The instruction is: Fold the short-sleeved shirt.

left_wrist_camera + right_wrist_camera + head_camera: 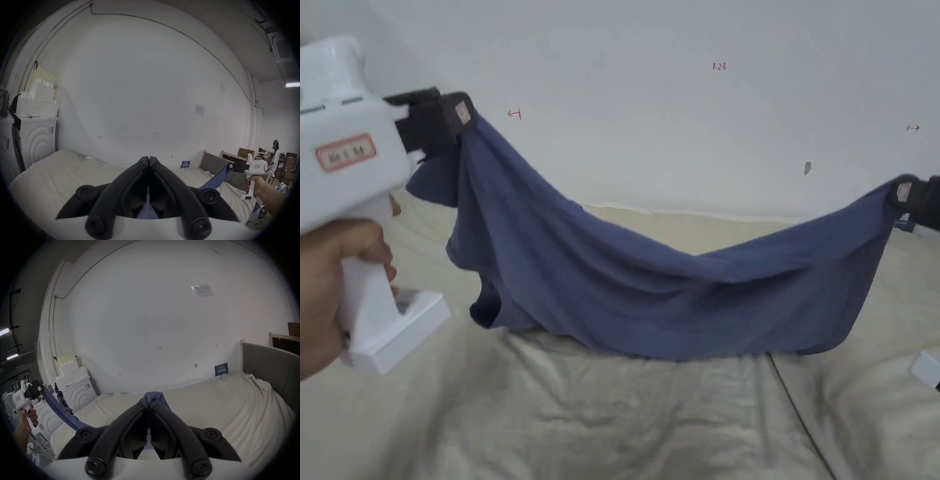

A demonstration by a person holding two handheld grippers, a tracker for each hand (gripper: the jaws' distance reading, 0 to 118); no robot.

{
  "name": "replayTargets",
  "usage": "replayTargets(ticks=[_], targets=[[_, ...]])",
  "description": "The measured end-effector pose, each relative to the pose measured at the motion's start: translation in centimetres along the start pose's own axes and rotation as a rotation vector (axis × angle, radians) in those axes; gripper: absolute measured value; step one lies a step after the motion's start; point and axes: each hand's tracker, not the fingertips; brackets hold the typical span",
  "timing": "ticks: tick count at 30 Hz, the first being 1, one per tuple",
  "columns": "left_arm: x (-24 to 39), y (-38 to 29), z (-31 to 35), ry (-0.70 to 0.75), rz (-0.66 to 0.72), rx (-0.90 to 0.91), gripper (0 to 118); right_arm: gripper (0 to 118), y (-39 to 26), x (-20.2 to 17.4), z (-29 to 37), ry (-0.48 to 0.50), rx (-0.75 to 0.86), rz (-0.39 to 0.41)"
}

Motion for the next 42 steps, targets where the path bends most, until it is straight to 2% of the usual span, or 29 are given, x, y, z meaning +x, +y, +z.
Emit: replayTargets(ticks=[2,3,5,10,16,17,20,21,29,36,37,42], targets=[[-0.7,-1.7,3.1,-0.008,0.018,-0.025,0,2,-2.1,-0.2,3.5,-0.004,-0.011,-0.01],[-0.6,-2.5,4.6,-0.005,0.014,-0.044,0,2,-2.9,1.2,4.1,-0.007,-0.024,-0.011],[-1.3,-4.5,7.6,0.0,0.009,-0.063,0,2,-5.0,1.4,7.1,-0.004,-0.039,-0.018],[-1.7,-9.8,14.6,0.015,0.017,-0.178,0,2,-10.8,0.5,14.5,-0.04,-0.098,-0.025],[-3.2,-16.7,20.2,0.035,0.059,-0.298,0,2,-17.3,1.5,19.4,-0.065,-0.186,-0.03],[-5.1,-18.4,20.6,0.042,0.042,-0.323,0,2,-18.5,1.6,20.0,-0.07,-0.213,-0.026],[-6.1,-21.4,22.0,0.066,0.079,-0.398,0,2,-21.2,3.6,20.8,-0.082,-0.257,-0.048],[-4.6,-21.7,22.7,0.075,0.086,-0.411,0,2,-22.0,3.8,21.2,-0.087,-0.264,-0.048],[-3.8,-25.3,25.2,0.126,0.034,-0.565,0,2,-26.3,6.8,22.5,-0.119,-0.369,-0.062],[-3.8,-27.9,25.8,0.15,-0.022,-0.661,0,2,-28.6,6.7,23.1,-0.118,-0.458,-0.014],[-2.2,-27.6,26.2,0.154,-0.025,-0.669,0,2,-28.9,6.8,23.1,-0.127,-0.465,-0.002],[-3.0,-28.8,26.0,0.183,-0.037,-0.703,0,2,-29.1,7.4,22.7,-0.146,-0.486,-0.014]])
